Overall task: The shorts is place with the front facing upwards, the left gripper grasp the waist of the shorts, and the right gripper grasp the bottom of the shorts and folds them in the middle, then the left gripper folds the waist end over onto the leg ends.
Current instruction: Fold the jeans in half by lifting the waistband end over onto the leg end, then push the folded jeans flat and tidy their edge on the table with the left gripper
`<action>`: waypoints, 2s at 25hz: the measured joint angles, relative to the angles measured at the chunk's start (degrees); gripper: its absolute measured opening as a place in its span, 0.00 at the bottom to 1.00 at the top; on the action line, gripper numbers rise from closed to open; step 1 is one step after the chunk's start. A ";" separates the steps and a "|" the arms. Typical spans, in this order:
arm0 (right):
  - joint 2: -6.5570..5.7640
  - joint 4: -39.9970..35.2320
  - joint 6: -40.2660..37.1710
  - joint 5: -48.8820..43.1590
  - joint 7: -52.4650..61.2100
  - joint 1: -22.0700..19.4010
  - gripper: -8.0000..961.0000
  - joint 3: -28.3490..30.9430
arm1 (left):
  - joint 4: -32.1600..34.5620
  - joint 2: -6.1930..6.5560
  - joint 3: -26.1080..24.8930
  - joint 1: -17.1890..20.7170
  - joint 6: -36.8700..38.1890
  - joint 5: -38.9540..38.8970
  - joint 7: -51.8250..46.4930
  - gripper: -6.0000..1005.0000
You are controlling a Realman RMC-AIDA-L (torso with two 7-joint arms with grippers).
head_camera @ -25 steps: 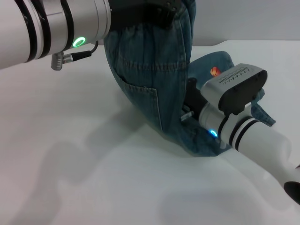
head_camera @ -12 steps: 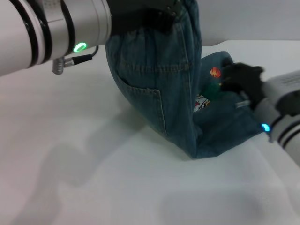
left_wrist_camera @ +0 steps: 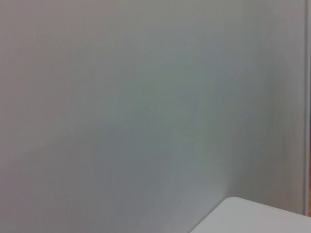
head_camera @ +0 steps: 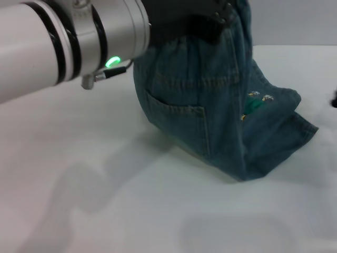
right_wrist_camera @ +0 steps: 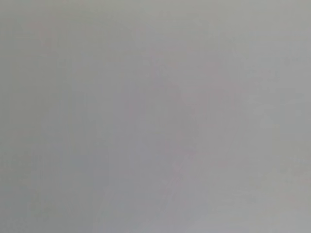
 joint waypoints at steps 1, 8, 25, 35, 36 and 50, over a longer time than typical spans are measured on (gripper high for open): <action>-0.01 -0.08 -0.78 0.05 -0.18 -0.82 0.01 0.56 | 0.28 0.00 0.32 0.00 0.28 -0.37 0.35 0.11; -0.05 -0.20 -3.56 0.00 -0.28 -4.02 0.01 2.18 | 3.71 -0.09 1.81 -1.16 2.04 -3.26 2.50 0.12; -0.05 0.19 -2.91 -0.52 -0.35 -3.53 0.01 1.24 | 17.53 -0.37 13.02 -4.62 22.06 -6.58 4.27 0.13; -0.04 0.33 -2.75 -0.61 -0.39 -3.41 0.01 -0.31 | 21.24 -0.18 17.14 -6.78 28.97 -8.52 4.83 0.32; -0.04 0.33 -2.75 -0.61 -0.39 -3.41 0.01 -0.31 | 21.24 -0.18 17.14 -6.78 28.97 -8.52 4.83 0.35; -0.11 0.19 -17.11 -0.87 -4.30 -7.93 0.01 -4.70 | 22.62 -0.04 17.15 -1.83 33.31 -8.09 6.98 0.80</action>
